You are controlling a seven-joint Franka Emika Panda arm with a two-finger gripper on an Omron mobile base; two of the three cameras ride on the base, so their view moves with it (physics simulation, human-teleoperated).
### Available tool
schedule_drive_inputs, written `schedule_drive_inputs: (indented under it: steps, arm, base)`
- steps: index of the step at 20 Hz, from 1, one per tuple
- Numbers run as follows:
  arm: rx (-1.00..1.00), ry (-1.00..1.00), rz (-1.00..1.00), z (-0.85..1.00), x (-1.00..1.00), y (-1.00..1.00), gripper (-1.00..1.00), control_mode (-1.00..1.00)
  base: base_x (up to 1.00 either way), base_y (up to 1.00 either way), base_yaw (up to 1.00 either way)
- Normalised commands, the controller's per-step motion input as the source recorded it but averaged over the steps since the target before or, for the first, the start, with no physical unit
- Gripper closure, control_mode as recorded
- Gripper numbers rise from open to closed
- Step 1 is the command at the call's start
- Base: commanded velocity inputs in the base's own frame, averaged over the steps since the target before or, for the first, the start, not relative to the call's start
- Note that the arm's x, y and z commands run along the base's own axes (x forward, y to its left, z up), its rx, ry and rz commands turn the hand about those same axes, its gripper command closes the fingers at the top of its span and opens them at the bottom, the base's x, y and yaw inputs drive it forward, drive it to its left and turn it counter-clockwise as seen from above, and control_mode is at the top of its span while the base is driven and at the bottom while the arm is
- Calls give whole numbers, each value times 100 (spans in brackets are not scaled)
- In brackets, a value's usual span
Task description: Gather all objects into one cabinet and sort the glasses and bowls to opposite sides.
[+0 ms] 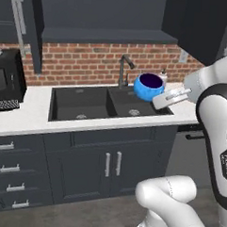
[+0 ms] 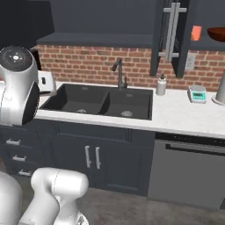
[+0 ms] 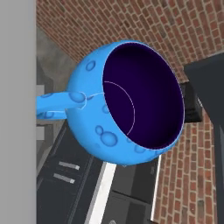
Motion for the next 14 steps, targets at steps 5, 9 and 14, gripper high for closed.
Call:
schedule_drive_inputs:
  steps: [5,9,14]
  arm:
    - [0,0,0,0,0,0,100,100]
    - [0,0,0,0,0,0,100,100]
    - [0,0,0,0,0,0,100,100]
  base:
    - [-4,-59,-6]
    - [0,-74,-3]
    - [-10,-75,0]
